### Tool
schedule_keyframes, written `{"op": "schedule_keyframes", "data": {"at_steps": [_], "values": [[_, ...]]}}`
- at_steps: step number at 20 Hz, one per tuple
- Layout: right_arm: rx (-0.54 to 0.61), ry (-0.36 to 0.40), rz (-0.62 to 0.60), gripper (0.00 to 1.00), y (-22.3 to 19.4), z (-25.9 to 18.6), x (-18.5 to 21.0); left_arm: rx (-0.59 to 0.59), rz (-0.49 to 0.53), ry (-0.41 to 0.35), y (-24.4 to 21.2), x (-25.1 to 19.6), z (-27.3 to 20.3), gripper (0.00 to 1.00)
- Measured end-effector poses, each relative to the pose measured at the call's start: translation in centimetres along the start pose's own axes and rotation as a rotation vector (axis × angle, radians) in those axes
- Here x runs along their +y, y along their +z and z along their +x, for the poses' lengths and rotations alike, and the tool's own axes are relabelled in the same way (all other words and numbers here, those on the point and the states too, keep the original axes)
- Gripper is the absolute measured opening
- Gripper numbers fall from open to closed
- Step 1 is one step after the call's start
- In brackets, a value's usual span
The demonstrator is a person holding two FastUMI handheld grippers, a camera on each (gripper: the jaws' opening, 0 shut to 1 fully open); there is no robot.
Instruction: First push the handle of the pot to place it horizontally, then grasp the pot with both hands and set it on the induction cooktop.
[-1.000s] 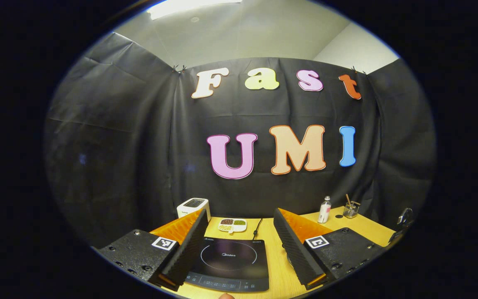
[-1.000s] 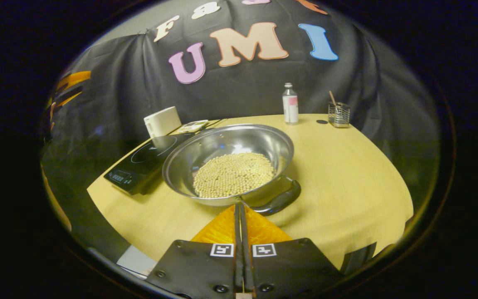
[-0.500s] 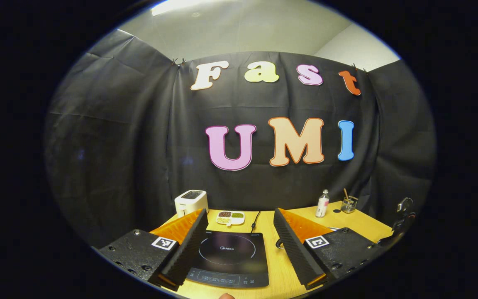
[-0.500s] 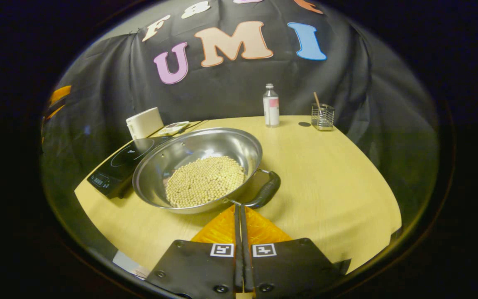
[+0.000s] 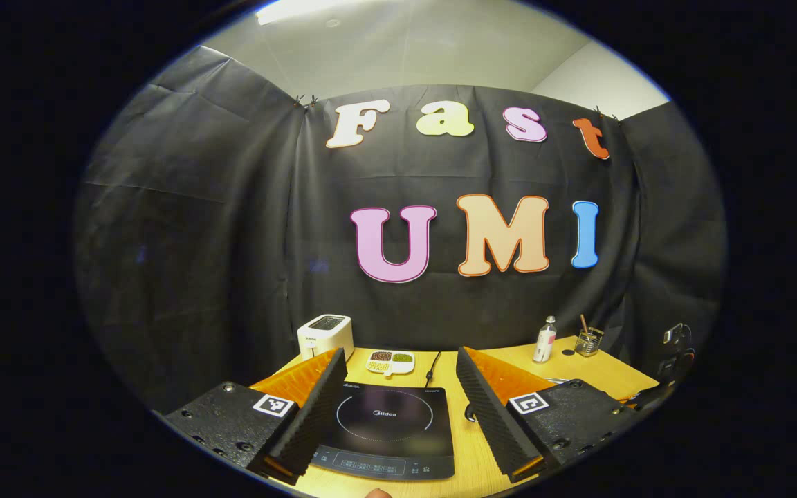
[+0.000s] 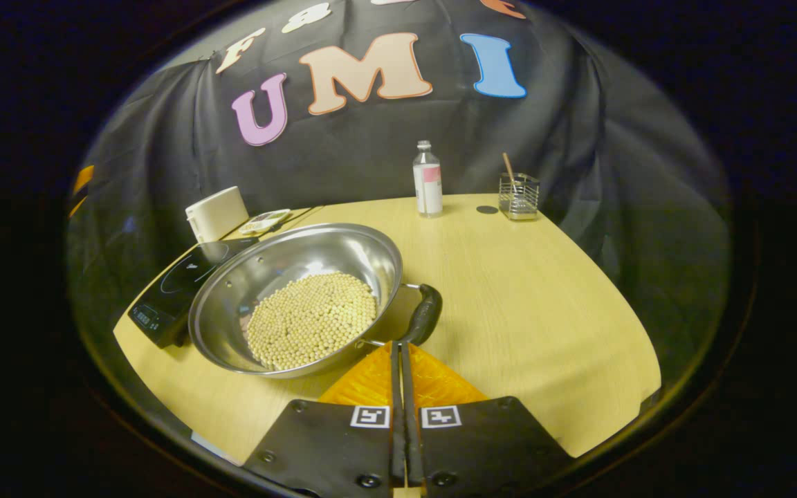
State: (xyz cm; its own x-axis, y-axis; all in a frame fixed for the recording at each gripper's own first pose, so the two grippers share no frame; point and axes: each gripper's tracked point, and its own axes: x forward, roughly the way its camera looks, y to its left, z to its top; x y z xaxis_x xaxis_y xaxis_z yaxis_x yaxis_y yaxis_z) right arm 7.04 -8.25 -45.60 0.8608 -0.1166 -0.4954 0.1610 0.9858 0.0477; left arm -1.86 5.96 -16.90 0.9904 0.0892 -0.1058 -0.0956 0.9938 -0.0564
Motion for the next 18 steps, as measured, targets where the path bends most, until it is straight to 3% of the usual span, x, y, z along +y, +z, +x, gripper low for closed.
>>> {"op": "schedule_keyframes", "data": {"at_steps": [10, 11, 12, 15, 17, 18], "values": [[0.013, -0.014, 0.027, 0.0, 0.7, 1.7, -1.0, 0.033, -0.017, 0.041, -1.2, 1.3, 0.5, 0.97], [0.014, -0.011, 0.035, 0.05, 0.9, 1.6, -1.1, 0.036, -0.021, 0.041, -1.3, 1.3, 0.7, 0.97], [0.015, -0.007, 0.046, 0.02, 0.9, 1.4, -1.2, 0.041, -0.03, 0.036, -1.6, 1.2, 0.8, 0.97], [-0.008, -0.015, 0.054, 0.07, 1.8, 1.2, -2.3, 0.083, -0.067, -0.008, -3.3, 0.0, 1.3, 0.99], [-0.011, -0.026, 0.074, 0.23, 2.2, 0.6, -3.4, 0.133, -0.097, -0.056, -5.4, -1.2, 1.7, 0.99], [-0.01, -0.03, 0.092, 0.22, 2.3, 0.7, -4.0, 0.157, -0.111, -0.079, -6.4, -1.9, 2.0, 0.99]]}}
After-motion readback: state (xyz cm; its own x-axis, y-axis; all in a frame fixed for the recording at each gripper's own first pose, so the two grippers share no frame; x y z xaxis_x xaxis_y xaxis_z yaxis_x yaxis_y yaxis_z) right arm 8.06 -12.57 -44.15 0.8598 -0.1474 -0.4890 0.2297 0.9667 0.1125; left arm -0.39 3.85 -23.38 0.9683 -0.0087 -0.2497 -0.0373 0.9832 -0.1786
